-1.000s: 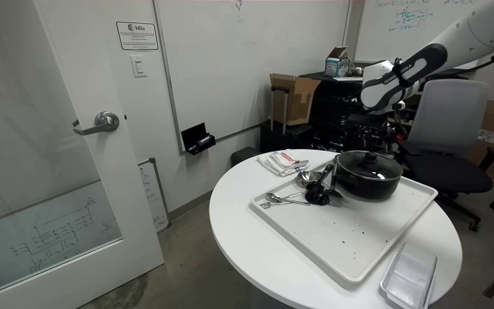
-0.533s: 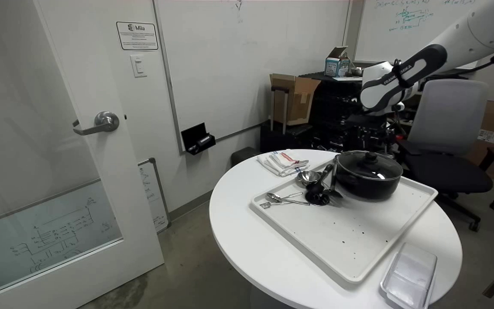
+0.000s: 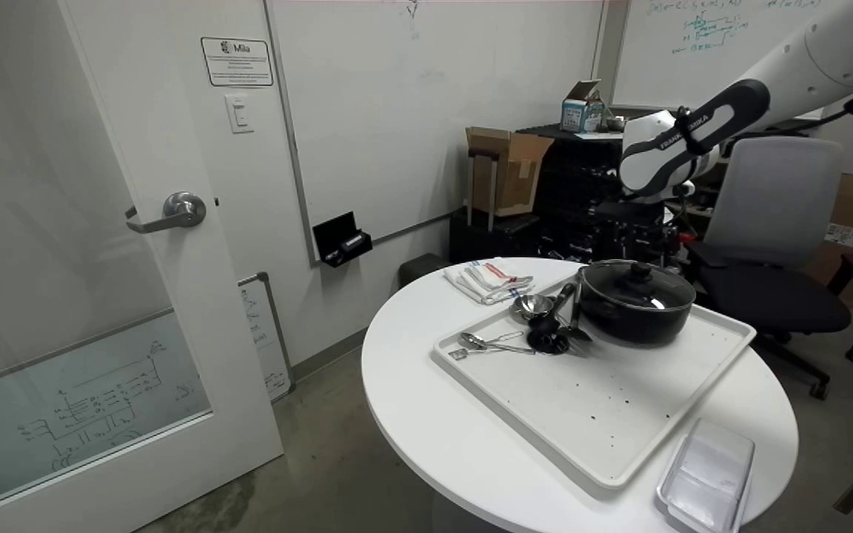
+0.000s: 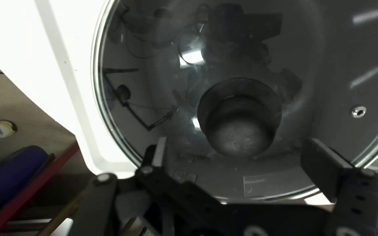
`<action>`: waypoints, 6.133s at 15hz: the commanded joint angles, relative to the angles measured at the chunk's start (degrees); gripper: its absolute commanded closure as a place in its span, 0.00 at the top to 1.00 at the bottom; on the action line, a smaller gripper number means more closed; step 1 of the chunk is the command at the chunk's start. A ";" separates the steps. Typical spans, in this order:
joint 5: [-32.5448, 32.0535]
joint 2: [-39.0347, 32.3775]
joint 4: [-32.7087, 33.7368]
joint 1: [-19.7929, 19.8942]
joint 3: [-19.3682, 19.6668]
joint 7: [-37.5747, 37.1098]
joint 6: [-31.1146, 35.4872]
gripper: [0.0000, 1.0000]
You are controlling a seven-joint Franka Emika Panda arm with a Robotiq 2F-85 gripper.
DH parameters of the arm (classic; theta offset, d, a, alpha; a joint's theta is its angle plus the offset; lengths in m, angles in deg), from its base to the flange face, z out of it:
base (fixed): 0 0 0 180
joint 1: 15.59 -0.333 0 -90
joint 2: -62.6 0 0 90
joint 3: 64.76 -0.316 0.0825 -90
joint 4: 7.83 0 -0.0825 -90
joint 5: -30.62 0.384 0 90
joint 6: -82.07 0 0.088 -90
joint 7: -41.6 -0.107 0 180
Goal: Remove the glass lid from the black pot.
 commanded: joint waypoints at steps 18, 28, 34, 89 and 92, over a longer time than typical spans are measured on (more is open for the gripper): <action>0.19 1.10 -4.28 -0.16 -0.46 1.15 7.68 0.24; 0.60 8.75 -18.09 -2.14 -0.30 6.15 19.81 0.24; 0.82 11.86 -22.90 -2.82 -1.01 10.76 22.05 0.24; -17.53 10.95 -32.73 -27.62 -6.48 41.78 22.23 0.24; -16.05 10.03 -32.13 -25.18 -8.27 48.06 21.35 0.24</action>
